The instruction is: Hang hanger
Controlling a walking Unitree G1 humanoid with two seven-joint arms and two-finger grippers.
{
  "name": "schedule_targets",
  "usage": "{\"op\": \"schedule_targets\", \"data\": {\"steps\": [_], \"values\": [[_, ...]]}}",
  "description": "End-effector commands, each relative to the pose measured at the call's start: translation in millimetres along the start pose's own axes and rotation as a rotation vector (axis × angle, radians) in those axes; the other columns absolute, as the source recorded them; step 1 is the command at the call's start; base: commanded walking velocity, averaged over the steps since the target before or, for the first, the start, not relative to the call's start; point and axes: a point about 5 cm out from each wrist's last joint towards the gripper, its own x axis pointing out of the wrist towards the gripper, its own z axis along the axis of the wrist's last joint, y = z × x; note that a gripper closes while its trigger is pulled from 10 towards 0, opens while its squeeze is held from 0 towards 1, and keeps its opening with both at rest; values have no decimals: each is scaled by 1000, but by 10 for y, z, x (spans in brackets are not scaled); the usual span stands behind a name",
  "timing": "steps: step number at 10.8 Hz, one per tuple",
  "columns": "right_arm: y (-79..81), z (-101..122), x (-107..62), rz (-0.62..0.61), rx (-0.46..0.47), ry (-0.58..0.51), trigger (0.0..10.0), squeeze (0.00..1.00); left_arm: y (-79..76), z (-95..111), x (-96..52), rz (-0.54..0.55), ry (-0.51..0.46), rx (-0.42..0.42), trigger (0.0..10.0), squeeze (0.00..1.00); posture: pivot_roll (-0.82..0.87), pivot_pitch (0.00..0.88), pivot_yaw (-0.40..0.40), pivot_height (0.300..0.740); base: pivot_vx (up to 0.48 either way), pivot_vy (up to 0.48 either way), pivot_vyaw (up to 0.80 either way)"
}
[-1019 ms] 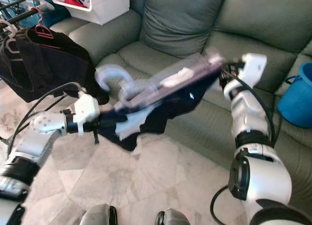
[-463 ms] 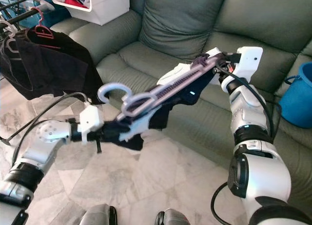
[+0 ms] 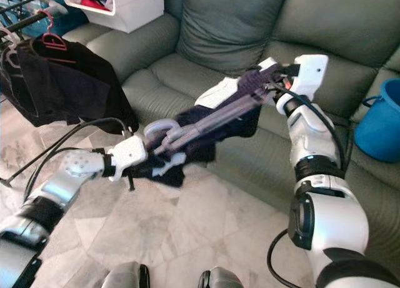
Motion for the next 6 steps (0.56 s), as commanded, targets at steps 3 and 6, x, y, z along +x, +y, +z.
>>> {"op": "schedule_targets", "data": {"steps": [3,6], "values": [[-258,583,19,-97,-57,-221,0,0,60,-625,-313,208,230,-256,0,0,-78,6,-59,740,0,0,0],[-197,653,54,-51,-61,-244,0,0,-94,-815,-337,112,392,-146,0,0,-78,3,-54,740,0,0,0]]}}
